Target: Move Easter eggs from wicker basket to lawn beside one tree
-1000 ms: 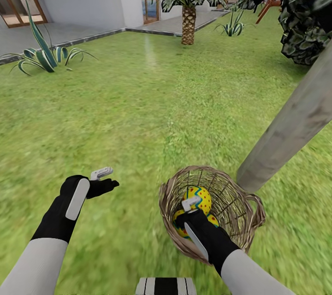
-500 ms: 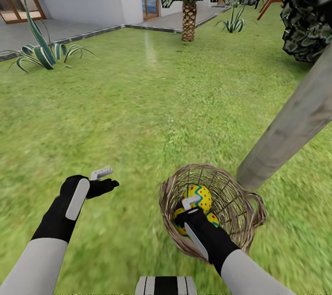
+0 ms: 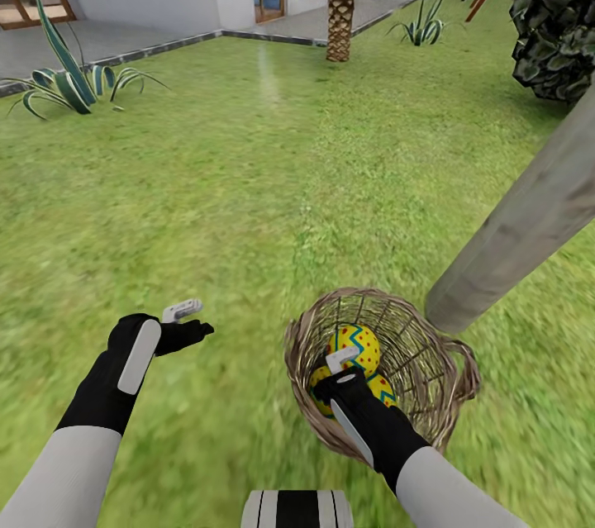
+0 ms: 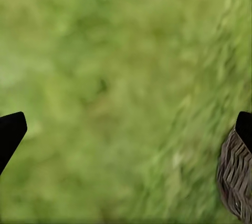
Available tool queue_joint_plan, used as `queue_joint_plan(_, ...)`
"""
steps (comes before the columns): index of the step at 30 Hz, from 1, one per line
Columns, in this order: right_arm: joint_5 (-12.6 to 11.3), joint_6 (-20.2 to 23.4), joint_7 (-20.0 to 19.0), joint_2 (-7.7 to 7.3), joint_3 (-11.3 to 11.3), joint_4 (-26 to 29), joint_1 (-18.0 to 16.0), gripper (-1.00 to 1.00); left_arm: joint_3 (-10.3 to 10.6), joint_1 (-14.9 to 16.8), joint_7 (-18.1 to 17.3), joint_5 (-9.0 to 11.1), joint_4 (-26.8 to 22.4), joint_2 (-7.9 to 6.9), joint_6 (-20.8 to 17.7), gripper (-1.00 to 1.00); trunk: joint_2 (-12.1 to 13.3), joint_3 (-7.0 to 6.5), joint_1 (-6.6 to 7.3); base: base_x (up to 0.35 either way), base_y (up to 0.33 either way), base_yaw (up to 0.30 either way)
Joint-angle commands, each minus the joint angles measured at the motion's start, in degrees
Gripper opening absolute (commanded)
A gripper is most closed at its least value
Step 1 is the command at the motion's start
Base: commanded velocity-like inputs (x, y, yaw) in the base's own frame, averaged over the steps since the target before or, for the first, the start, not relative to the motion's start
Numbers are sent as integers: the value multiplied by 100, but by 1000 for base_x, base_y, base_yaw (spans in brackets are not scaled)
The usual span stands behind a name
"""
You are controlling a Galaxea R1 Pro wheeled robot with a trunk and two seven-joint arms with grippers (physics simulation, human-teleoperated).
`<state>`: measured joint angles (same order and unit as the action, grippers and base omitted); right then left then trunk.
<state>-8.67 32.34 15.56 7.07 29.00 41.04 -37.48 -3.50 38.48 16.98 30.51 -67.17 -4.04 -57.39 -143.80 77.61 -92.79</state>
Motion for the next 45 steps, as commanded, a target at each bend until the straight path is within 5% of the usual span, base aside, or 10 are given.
queue_joint_plan(1,-54,9,53,-4,27,7,-5,100,-1,2,51,60,-5,-1,-18,100,-3,26,-2,0,0,0)
queue_joint_plan(12,29,-35,-16,-4,27,19,-5,100,1,2,51,60,2,3,-18,100,-14,204,-22,0,0,0)
queue_joint_plan(29,40,-13,37,-4,8,47,-5,100,8,2,51,59,3,4,-18,100,-19,292,-32,0,0,0)
queue_joint_plan(45,32,-10,28,-4,-17,132,-5,100,8,2,51,60,3,4,-18,100,-41,647,-74,0,0,0)
